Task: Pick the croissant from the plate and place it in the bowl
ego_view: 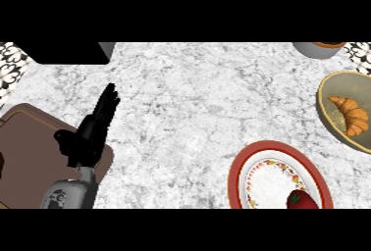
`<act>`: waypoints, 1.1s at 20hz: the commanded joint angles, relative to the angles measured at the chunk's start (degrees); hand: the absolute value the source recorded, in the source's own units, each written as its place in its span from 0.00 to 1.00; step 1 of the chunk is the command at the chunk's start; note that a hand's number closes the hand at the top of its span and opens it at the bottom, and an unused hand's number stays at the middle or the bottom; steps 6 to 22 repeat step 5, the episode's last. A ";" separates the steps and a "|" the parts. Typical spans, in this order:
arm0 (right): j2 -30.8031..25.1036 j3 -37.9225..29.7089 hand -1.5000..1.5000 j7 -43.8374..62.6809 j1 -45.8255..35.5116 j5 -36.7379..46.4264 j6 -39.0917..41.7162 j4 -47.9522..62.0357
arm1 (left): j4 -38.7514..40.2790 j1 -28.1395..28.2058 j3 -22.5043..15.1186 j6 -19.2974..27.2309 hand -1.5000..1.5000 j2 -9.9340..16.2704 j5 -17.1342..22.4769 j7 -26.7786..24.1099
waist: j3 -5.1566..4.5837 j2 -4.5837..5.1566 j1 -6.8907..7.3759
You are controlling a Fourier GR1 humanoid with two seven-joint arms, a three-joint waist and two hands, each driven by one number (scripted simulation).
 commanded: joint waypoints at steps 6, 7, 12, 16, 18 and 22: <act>-1.19 1.45 0.00 -7.91 5.64 -1.26 5.98 1.12 | 2.23 -2.21 -0.24 1.47 0.50 -1.27 -1.46 -0.46 | 0.01 0.04 -0.19; -1.19 1.45 0.00 -7.91 5.64 -1.26 5.98 1.12 | 2.23 -2.21 -0.24 1.47 0.50 -1.27 -1.46 -0.46 | 0.01 0.04 -0.19; -1.19 1.45 0.00 -7.91 5.64 -1.26 5.98 1.12 | 2.23 -2.21 -0.24 1.47 0.50 -1.27 -1.46 -0.46 | 0.01 0.04 -0.19; -1.19 1.45 0.00 -7.91 5.64 -1.26 5.98 1.12 | 2.23 -2.21 -0.24 1.47 0.50 -1.27 -1.46 -0.46 | 0.01 0.04 -0.19; -1.19 1.45 0.00 -7.91 5.64 -1.26 5.98 1.12 | 2.23 -2.21 -0.24 1.47 0.50 -1.27 -1.46 -0.46 | 0.01 0.04 -0.19; -1.19 1.45 0.00 -7.91 5.64 -1.26 5.98 1.12 | 2.23 -2.21 -0.24 1.47 0.50 -1.27 -1.46 -0.46 | 0.01 0.04 -0.19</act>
